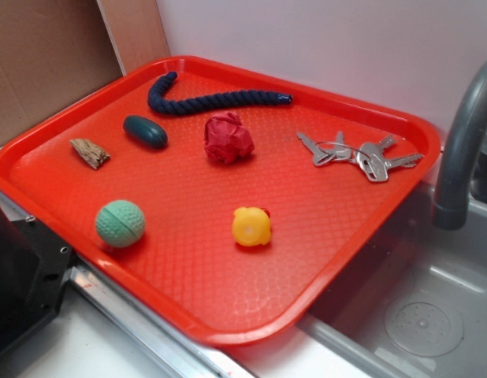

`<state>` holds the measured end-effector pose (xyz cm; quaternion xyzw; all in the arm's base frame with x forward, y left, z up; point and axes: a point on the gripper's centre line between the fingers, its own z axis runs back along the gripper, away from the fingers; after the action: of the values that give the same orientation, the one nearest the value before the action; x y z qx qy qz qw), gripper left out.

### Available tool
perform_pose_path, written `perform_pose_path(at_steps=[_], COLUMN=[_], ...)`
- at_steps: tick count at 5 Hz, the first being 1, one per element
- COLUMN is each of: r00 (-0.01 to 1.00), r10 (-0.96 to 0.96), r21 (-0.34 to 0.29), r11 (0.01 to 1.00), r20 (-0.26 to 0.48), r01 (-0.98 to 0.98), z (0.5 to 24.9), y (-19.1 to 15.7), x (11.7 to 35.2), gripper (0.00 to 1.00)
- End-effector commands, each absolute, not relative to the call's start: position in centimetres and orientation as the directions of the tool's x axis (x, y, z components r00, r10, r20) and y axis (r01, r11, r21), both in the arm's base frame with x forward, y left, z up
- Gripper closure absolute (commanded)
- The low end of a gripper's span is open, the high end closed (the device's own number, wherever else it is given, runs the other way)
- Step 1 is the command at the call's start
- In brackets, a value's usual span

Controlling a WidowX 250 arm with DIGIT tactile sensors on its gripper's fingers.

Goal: Grab the silver keys.

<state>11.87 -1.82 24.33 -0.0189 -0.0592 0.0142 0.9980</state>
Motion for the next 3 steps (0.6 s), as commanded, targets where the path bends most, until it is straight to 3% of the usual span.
perform_pose_path(at_steps=[1, 3], r00=[0.993, 0.927], r10=[0.031, -0.255], r21=[-0.039, -0.044], r11=[0.999, 0.960], r20=[0.118, 0.275], r01=[-0.026, 0.277], z=[24.3, 20.3], y=[-1.8, -5.3], x=[11.9, 18.9], gripper=[0.00, 0.00])
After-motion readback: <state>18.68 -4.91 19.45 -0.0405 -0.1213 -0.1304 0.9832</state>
